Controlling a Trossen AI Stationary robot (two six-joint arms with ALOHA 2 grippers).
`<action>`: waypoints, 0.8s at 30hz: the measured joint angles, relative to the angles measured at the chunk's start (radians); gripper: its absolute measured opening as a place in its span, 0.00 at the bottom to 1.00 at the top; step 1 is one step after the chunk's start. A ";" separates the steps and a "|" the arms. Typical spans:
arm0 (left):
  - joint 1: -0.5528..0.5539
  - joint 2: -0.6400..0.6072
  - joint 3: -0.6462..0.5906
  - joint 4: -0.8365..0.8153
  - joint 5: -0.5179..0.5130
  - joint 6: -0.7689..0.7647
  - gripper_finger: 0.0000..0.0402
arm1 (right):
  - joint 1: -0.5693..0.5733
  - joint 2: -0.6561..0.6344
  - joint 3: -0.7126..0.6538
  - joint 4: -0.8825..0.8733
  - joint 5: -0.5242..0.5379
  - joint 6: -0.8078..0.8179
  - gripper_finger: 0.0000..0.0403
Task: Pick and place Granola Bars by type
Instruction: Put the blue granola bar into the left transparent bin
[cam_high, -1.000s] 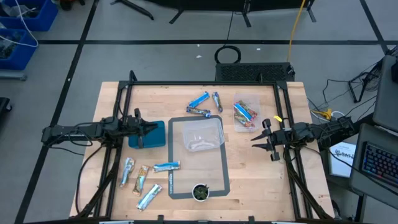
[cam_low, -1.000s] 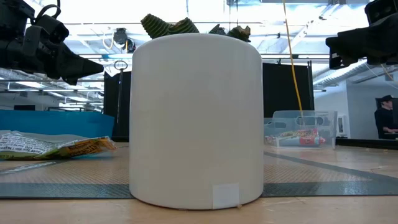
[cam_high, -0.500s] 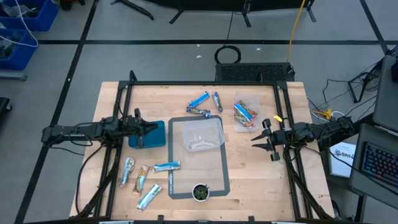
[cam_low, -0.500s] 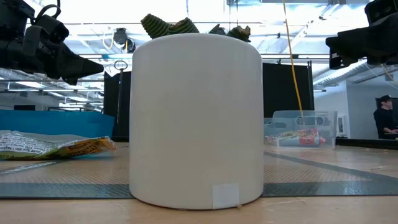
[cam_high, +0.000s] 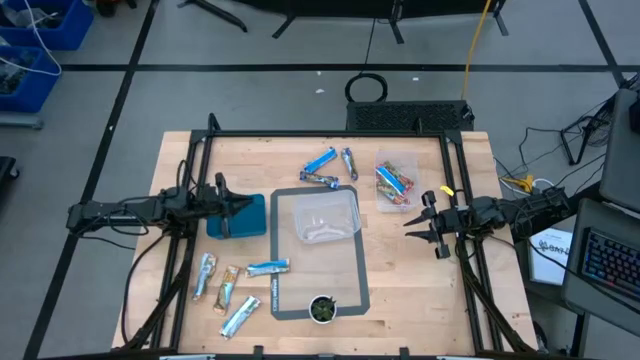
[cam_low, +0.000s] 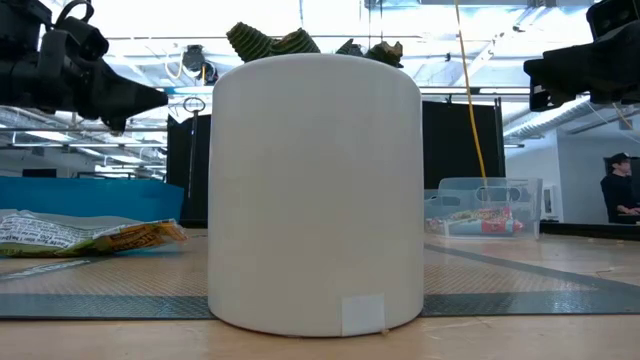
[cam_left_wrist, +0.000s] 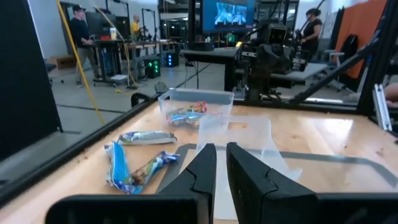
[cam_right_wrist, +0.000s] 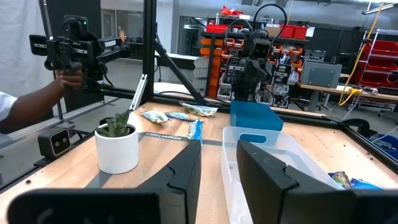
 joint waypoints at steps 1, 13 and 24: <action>0.000 0.000 0.000 -0.001 0.000 -0.022 0.10 | 0.000 0.000 0.000 0.000 0.000 0.000 0.23; 0.002 0.000 0.007 0.026 -0.113 0.010 0.10 | 0.000 0.000 0.000 0.000 0.000 0.000 0.23; 0.184 0.408 0.403 -0.089 -0.257 -0.033 0.10 | 0.000 0.000 0.000 0.000 0.000 0.000 0.23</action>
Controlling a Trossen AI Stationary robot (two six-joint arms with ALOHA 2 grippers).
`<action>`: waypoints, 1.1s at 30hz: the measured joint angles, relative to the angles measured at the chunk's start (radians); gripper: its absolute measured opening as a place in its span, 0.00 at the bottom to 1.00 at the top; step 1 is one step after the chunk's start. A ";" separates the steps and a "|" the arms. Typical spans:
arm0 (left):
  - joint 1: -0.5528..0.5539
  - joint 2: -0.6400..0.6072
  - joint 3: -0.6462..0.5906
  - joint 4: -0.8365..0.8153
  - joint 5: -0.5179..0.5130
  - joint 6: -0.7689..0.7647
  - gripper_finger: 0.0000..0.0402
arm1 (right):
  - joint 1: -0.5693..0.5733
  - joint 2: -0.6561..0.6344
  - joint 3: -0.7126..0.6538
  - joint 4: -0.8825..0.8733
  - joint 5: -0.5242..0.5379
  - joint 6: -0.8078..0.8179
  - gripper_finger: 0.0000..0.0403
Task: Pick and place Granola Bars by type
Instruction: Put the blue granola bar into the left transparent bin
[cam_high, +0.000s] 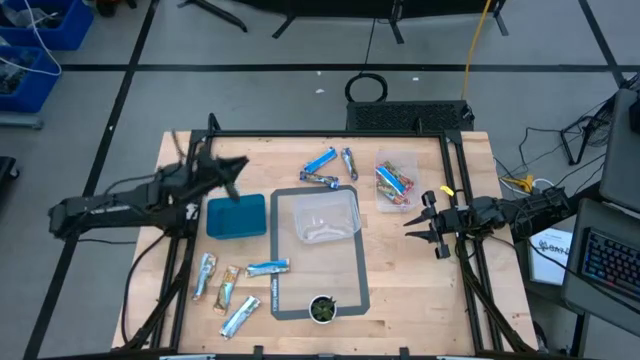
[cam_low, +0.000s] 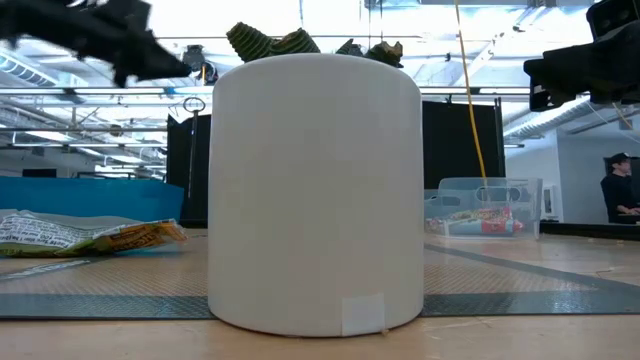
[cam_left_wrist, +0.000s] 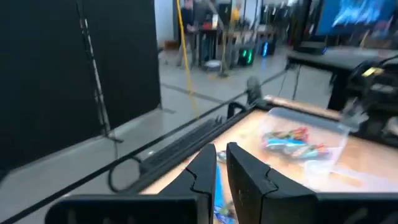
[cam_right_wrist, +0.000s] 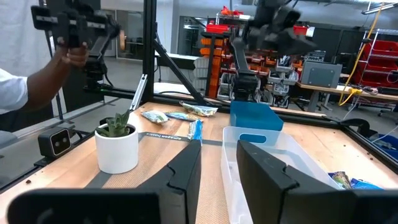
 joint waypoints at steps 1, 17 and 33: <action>0.023 0.067 0.045 -0.001 0.018 0.008 0.10 | 0.000 0.000 0.000 0.000 0.000 0.000 0.23; 0.316 1.002 0.817 -0.381 0.325 0.084 0.10 | 0.000 0.000 0.000 0.000 0.000 0.000 0.24; 0.319 1.295 0.907 -0.392 0.368 0.050 0.10 | 0.000 0.000 0.000 0.000 0.000 0.000 0.23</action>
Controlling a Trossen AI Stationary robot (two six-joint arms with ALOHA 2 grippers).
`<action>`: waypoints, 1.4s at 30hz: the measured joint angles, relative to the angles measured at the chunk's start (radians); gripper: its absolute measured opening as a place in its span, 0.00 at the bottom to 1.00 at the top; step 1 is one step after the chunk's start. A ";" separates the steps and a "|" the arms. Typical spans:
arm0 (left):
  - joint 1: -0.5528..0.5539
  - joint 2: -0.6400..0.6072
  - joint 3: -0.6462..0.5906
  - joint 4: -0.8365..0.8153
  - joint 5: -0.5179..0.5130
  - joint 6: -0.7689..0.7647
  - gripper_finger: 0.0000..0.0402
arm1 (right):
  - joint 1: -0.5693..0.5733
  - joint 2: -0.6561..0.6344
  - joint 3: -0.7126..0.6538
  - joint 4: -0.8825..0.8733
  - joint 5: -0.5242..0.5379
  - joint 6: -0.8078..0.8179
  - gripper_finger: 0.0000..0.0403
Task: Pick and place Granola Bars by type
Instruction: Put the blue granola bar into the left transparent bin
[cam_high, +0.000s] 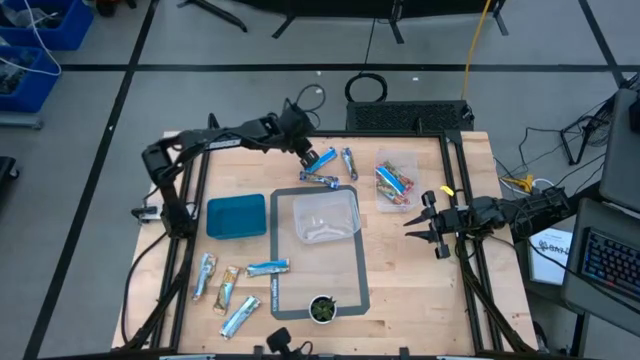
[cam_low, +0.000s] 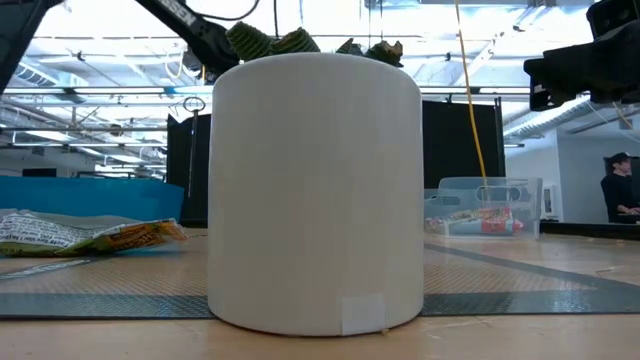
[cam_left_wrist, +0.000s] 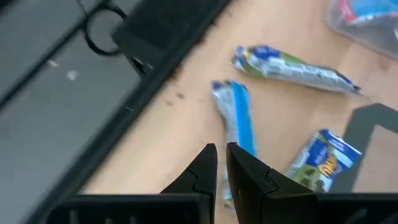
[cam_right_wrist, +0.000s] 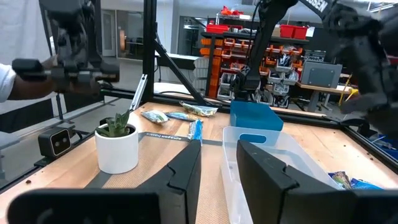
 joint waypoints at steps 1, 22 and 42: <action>0.000 0.014 0.000 0.001 0.018 -0.013 0.10 | 0.000 0.000 0.000 0.000 0.000 0.000 0.23; -0.011 0.127 -0.001 -0.028 0.127 -0.077 0.38 | 0.000 0.000 0.000 0.000 0.000 0.000 0.23; -0.029 0.150 -0.001 -0.028 0.041 -0.094 0.51 | 0.000 0.000 0.000 0.000 0.000 0.000 0.24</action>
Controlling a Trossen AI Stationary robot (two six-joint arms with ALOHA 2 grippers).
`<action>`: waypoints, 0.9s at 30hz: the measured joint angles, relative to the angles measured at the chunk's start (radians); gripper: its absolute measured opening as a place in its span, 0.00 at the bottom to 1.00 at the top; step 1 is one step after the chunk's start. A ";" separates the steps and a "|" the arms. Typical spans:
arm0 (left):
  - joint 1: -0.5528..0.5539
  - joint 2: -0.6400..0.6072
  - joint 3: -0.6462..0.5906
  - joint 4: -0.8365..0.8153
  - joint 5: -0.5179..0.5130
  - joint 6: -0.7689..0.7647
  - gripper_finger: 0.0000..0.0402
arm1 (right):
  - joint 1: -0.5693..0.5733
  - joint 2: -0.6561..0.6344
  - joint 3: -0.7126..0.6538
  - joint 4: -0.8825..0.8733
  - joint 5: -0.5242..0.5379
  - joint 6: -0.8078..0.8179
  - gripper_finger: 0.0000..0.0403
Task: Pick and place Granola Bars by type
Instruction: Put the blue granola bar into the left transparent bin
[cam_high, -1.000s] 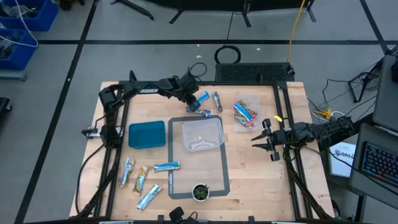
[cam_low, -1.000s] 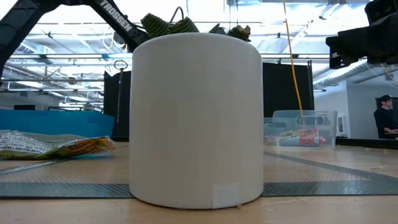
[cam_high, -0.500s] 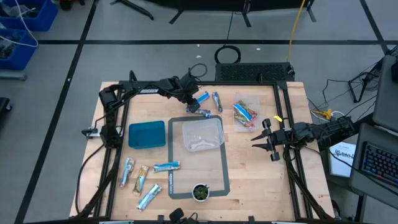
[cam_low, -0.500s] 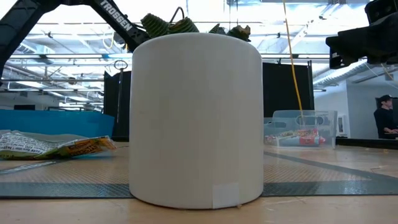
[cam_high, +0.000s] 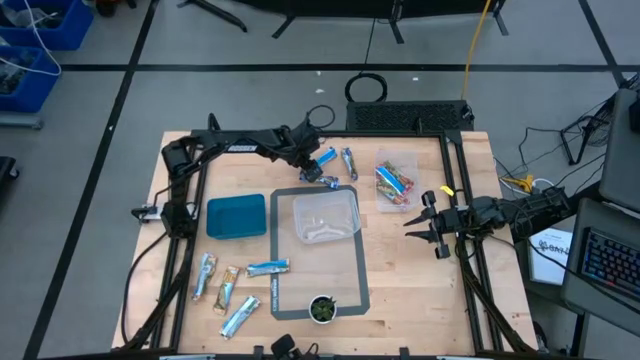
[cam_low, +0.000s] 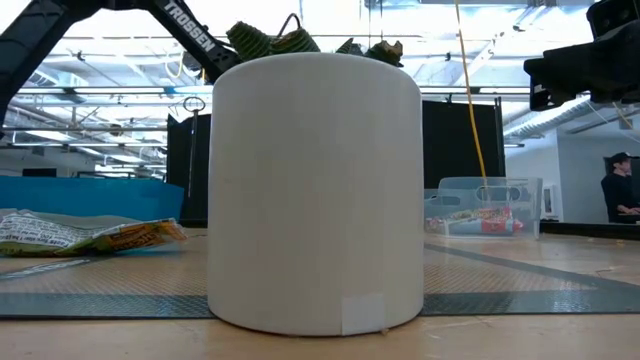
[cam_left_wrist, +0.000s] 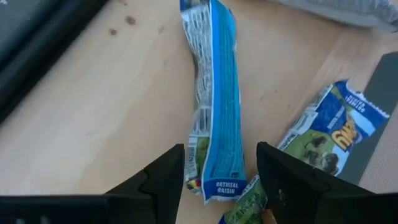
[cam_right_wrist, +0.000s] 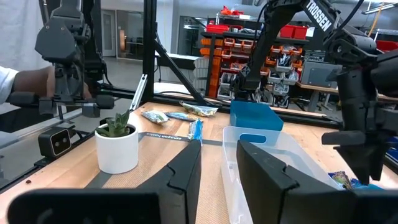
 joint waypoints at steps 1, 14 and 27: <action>0.000 0.005 0.000 -0.002 0.007 -0.003 0.51 | 0.000 0.000 0.000 0.000 0.000 0.000 0.24; -0.001 0.064 0.000 0.006 0.015 -0.004 0.51 | 0.000 0.000 0.000 0.000 0.000 0.000 0.24; -0.003 0.055 0.000 0.029 -0.019 -0.009 0.48 | 0.000 0.000 0.000 0.000 0.000 0.000 0.24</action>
